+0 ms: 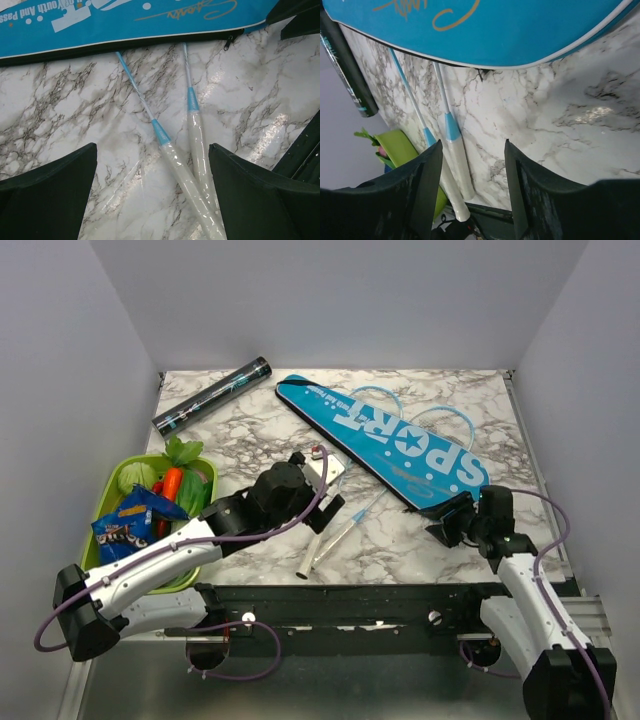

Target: Pack up the badminton gear

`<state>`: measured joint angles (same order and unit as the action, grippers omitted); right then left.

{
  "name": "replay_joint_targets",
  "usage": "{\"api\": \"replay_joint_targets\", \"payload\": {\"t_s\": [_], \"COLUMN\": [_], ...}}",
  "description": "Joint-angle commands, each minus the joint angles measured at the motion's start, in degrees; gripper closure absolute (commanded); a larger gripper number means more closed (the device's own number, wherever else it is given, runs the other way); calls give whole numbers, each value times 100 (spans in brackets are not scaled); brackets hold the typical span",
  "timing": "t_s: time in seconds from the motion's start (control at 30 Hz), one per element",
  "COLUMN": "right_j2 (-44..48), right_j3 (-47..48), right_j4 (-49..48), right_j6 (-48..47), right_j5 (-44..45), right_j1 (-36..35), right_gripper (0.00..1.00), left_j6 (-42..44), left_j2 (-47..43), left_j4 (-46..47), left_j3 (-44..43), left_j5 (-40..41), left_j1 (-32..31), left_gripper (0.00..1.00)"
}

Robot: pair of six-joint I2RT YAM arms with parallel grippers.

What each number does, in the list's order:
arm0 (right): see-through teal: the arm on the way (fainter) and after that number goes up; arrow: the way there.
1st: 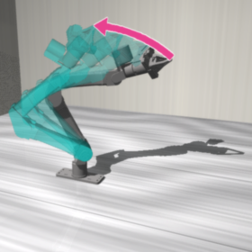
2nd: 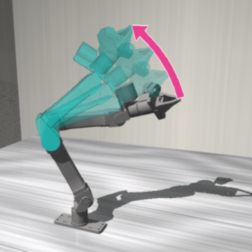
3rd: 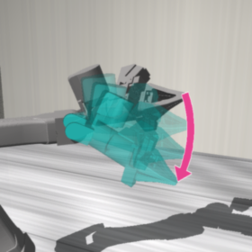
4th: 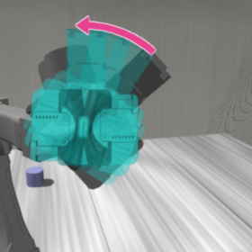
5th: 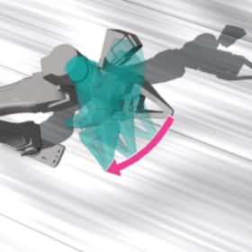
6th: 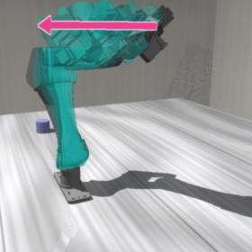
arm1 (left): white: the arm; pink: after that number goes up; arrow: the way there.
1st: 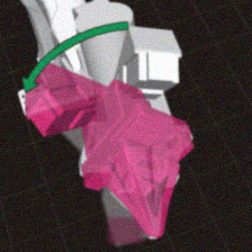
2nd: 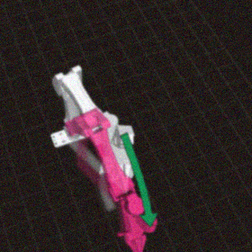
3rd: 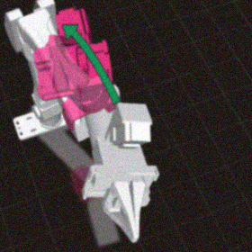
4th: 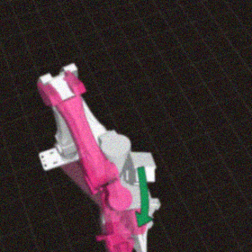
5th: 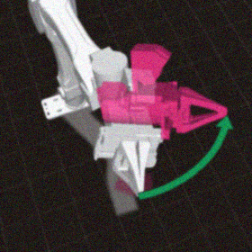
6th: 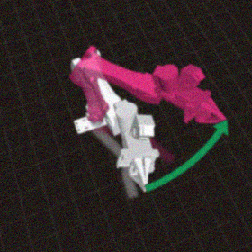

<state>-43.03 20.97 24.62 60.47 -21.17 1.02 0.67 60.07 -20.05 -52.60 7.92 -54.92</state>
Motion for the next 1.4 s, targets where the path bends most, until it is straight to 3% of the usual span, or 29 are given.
{"api": "replay_joint_targets", "payload": {"t_s": [0.0,0.17,0.4,0.63,1.07,1.37], "right_j2": [-197,-1153,-2314,-2271,-3475,-3915], "right_j3": [-76,197,724,364,1119,1444], "right_j4": [-976,-1388,-1583,-1996,-864,-265], "right_j6": [1546,2311,2829,3989,6229,7171], "right_j5": [1087,1774,2328,3468,4709,5123], "right_j1": [-689,-1454,-2123,-2728,-3310,-3354], "right_gripper": [39,38,37,31,31,31], "left_j6": [-453,-611,-287,-172,-594,-673], "left_j2": [-189,-224,83,242,-373,-576], "left_j4": [247,379,511,863,889,942], "left_j3": [197,320,320,601,830,927], "left_j5": [-142,-134,524,825,1053,1124], "left_j1": [-45,-46,-46,-46,-81,-327], "left_gripper": [1,1,1,1,1,1]}}
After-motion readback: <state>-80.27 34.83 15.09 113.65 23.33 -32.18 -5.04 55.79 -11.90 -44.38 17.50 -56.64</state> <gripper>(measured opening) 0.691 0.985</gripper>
